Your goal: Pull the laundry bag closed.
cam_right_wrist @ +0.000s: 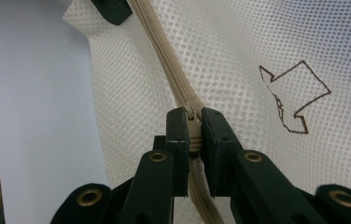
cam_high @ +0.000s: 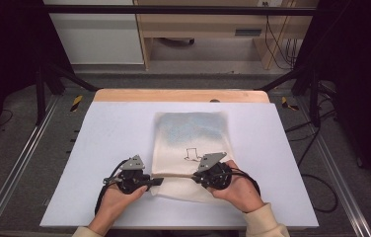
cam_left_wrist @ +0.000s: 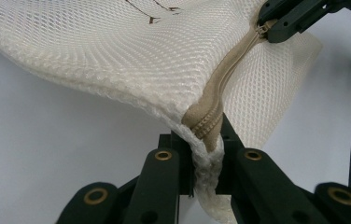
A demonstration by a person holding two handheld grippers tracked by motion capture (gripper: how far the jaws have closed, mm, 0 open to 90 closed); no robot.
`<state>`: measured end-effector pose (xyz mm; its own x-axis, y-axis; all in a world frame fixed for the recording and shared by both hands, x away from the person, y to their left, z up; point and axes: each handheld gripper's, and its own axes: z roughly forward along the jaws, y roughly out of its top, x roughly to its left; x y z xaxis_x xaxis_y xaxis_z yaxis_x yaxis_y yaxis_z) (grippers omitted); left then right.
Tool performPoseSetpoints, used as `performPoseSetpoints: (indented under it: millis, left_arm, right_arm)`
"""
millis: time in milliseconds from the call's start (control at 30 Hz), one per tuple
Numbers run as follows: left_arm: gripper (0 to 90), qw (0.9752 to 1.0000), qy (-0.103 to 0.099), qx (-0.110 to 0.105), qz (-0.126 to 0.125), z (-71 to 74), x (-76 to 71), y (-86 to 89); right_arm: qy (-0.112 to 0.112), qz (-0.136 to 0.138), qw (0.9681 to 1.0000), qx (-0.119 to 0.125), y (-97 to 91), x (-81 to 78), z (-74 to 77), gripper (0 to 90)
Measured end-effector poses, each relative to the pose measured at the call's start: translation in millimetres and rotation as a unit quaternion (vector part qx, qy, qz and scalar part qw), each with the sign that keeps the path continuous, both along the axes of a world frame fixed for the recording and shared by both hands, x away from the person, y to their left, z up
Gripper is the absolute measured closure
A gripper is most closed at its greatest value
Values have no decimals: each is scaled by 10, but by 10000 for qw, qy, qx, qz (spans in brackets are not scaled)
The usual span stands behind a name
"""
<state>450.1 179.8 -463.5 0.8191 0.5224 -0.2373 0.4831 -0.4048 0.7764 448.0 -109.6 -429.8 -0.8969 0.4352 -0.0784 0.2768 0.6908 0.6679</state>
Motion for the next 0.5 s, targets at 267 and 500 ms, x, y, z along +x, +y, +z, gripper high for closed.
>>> performPoseSetpoints:
  millis: [267, 500]
  left_arm:
    - [826, 10000, -6, 2, 1, 2, -2, -1]
    - [826, 10000, -1, 5, -21, 1, -6, -8]
  right_arm:
    - [0, -57, 10000, 46, -78, -14, -1, 821]
    - [15, -79, 9999, 68, -105, -29, -4, 821]
